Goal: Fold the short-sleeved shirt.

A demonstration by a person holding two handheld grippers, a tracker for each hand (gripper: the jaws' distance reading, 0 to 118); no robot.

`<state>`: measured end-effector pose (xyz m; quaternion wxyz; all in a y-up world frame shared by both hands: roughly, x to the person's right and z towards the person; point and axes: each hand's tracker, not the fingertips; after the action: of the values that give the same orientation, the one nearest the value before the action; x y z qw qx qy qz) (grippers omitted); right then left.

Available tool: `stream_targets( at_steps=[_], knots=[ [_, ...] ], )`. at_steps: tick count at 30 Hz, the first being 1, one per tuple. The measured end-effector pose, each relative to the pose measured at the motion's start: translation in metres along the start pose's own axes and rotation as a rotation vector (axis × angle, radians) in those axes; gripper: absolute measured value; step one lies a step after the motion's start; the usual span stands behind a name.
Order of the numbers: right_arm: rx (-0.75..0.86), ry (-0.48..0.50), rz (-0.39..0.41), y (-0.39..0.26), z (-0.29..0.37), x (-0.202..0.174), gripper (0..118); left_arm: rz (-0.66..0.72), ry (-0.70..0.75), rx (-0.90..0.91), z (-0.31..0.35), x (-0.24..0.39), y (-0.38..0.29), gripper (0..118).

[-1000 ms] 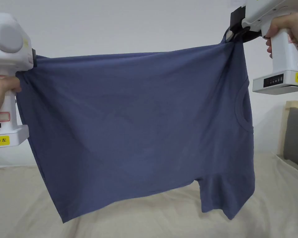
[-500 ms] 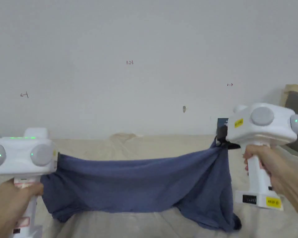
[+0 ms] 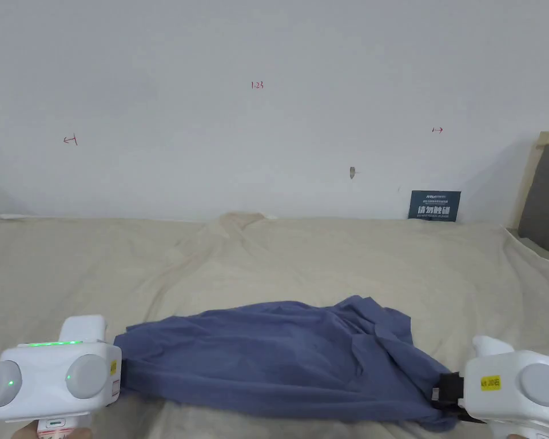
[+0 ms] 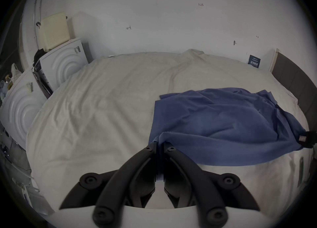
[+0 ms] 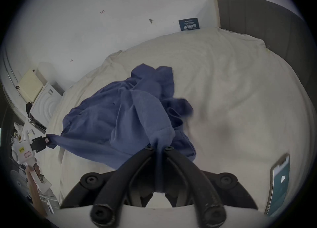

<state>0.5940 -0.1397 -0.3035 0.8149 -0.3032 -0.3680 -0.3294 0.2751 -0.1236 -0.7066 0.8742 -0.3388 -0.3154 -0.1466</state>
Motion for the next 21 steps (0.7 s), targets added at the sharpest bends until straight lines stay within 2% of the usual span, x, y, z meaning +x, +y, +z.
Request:
stream_targets(
  at_steps=[4, 7, 11, 14, 15, 17, 21],
  knots=[
    [0.023, 0.04, -0.031, -0.046, 0.046, 0.014, 3, -0.007, -0.024, 0.023, 0.054, -0.015, -0.037, 7],
    [0.034, 0.034, -0.017, -0.084, 0.079, 0.016, 2, -0.022, -0.032, 0.038, 0.096, -0.023, -0.076, 7],
    [0.045, 0.018, -0.044, -0.141, 0.113, 0.022, 3, -0.053, 0.001, 0.03, 0.136, -0.03, -0.128, 7],
    [0.033, -0.024, -0.006, -0.182, 0.126, 0.025, 3, -0.06, -0.008, -0.006, 0.155, -0.037, -0.166, 7],
    [0.038, -0.013, -0.01, -0.193, 0.13, 0.028, 3, -0.062, 0.002, -0.014, 0.158, -0.038, -0.177, 7],
    [0.02, -0.001, -0.069, -0.214, 0.138, 0.038, 2, -0.06, 0.006, -0.027, 0.168, -0.043, -0.195, 7],
    [0.028, -0.016, -0.082, -0.243, 0.149, 0.045, 2, -0.025, 0.006, -0.055, 0.176, -0.05, -0.22, 7]
  ],
)
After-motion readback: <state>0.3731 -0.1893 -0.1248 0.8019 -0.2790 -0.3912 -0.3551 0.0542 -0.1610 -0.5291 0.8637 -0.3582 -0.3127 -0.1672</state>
